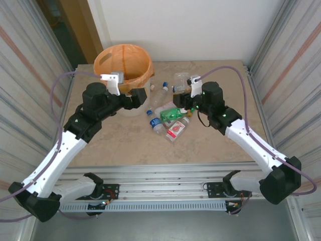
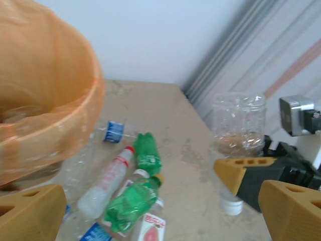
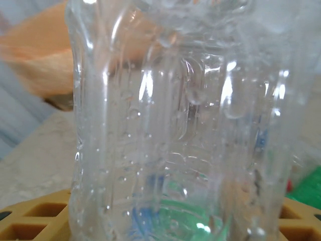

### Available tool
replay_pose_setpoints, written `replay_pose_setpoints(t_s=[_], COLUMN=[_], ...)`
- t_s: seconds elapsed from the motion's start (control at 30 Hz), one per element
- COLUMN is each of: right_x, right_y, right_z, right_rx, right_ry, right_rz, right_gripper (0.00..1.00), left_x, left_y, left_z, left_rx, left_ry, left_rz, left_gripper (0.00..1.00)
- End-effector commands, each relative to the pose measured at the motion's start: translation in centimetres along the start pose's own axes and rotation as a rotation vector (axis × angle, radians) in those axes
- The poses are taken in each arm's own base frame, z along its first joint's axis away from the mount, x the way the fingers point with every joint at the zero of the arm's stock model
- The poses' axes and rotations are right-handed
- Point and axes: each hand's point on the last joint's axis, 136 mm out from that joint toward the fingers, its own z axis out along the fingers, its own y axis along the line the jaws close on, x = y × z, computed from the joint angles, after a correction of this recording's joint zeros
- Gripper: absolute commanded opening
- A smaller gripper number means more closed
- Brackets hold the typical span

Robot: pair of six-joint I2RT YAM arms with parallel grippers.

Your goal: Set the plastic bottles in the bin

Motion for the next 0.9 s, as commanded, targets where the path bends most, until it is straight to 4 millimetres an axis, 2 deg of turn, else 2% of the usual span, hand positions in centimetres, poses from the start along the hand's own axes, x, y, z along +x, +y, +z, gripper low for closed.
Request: replay_pose_setpoints(t_s=[0.0,0.27,0.47,0.87], right_x=[-2.4,-3.9,-4.6,-4.5], right_y=[3.9,9.8,11.6,13.7], right_z=[-0.8,-1.1,-1.5,-1.2], right_rx=[-0.153,-0.350,-0.411,-0.493], right_ry=[-0.086,-0.132,-0.156,-0.141], right_rz=[-0.077,-0.145,-0.156,-0.158], right_gripper=[0.36,0.36,0.36,0.35], left_x=[-1.9,-1.4,-0.7,-0.3], left_y=[-4.0,-6.6,-7.3,-8.3], left_z=[0.0,2.0,2.5,3.0], left_rx=[0.172,0.300,0.354,0.427], left_ry=[-0.026,0.027,0.050,0.065], left_rz=[0.002,-0.001,-0.019,-0.047], left_gripper=[0.99,0.99,0.97,0.82])
